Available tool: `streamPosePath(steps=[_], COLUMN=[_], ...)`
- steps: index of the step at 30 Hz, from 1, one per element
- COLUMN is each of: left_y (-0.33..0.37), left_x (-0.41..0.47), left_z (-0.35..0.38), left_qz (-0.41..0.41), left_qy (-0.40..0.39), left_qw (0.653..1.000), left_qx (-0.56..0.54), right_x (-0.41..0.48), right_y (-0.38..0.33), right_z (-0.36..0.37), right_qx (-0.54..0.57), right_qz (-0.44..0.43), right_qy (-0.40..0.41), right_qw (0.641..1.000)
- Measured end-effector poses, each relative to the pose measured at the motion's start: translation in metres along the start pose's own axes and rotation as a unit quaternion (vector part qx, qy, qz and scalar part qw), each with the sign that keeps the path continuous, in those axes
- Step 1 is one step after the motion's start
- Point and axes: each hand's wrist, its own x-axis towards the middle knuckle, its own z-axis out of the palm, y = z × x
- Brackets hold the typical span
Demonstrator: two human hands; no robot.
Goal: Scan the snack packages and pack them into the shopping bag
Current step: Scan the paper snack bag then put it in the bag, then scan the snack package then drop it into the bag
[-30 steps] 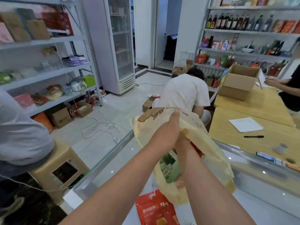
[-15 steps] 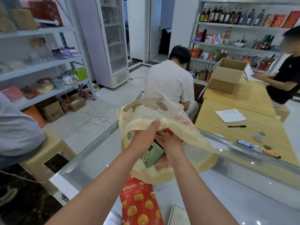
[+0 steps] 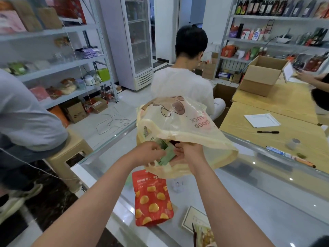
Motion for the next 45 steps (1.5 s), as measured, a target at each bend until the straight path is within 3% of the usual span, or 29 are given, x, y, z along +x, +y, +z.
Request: streamPosePath(steps=[3, 7, 12, 18, 23, 30, 37, 45], left_y=[-0.02, -0.038, -0.072, -0.083, -0.073, -0.023, 0.025, 0.075], left_x=[0.001, -0.001, 0.001, 0.006, 0.011, 0.018, 0.026, 0.03], left_z=[0.008, 0.021, 0.027, 0.026, 0.031, 0.038, 0.062, 0.096], left_qz=[-0.07, -0.181, -0.3, -0.225, -0.162, -0.091, -0.012, 0.073], left_qy=[-0.095, -0.158, -0.174, -0.153, -0.191, -0.231, -0.285, -0.314], left_qw=[0.988, 0.953, 0.935, 0.962, 0.954, 0.923, 0.914, 0.919], left_qx=[0.104, 0.186, 0.077, -0.03, -0.168, -0.294, -0.287, -0.229], right_x=[-0.009, -0.027, -0.048, -0.049, -0.046, -0.069, -0.086, -0.135], right_y=[0.003, 0.007, 0.029, 0.049, 0.041, 0.009, 0.023, -0.01], right_z=[-0.005, -0.008, -0.005, 0.001, -0.012, -0.039, -0.083, -0.157], right_qx=[-0.081, -0.268, -0.442, -0.451, -0.49, -0.329, -0.033, -0.015], right_qz=[-0.012, 0.047, 0.132, 0.175, 0.15, 0.183, 0.185, 0.096], right_qy=[0.004, -0.073, -0.144, -0.157, -0.12, -0.24, -0.175, -0.059], right_qw=[0.997, 0.959, 0.876, 0.861, 0.85, 0.895, 0.967, 0.993])
